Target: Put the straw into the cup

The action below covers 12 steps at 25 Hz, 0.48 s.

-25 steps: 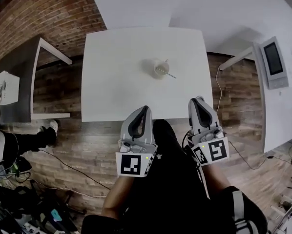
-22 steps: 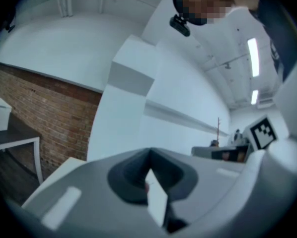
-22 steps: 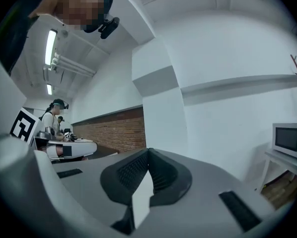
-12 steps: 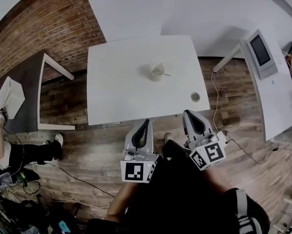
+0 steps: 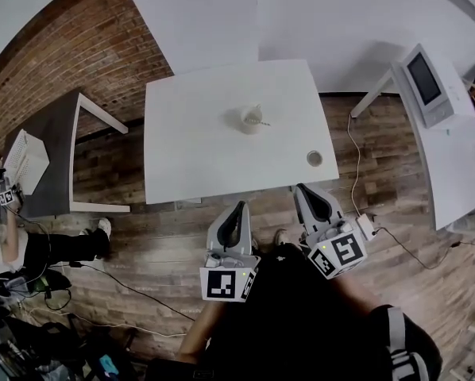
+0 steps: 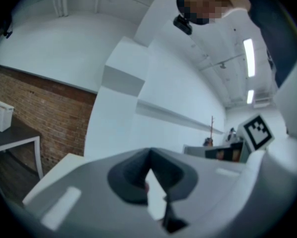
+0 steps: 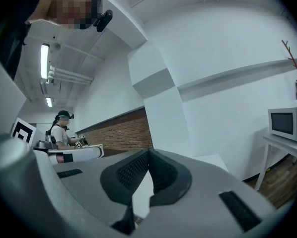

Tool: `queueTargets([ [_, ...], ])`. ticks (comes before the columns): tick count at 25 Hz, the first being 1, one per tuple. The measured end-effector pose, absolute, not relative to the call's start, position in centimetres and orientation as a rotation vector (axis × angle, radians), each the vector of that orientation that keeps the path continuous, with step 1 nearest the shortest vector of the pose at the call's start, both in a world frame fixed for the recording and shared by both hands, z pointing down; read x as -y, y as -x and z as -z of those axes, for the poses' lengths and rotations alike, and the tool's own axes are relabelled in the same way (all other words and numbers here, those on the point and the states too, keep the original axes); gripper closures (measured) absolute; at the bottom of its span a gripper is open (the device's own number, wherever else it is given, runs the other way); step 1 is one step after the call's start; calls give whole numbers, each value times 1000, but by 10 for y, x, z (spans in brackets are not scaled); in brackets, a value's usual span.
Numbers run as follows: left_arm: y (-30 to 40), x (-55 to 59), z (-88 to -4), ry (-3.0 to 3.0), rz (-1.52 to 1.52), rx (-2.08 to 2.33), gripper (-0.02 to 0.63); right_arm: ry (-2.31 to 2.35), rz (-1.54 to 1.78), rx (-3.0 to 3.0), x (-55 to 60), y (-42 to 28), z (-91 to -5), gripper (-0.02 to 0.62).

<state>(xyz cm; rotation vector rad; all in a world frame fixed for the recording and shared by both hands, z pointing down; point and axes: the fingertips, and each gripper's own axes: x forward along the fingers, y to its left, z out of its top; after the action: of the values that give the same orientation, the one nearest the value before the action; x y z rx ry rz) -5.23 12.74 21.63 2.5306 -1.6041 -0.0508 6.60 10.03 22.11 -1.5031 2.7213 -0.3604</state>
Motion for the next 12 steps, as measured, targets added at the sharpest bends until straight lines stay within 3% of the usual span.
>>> queueTargets([
  [12, 20, -125, -221, -2531, 31, 1609, 601, 1476, 359, -2769, -102, -90, -228, 591],
])
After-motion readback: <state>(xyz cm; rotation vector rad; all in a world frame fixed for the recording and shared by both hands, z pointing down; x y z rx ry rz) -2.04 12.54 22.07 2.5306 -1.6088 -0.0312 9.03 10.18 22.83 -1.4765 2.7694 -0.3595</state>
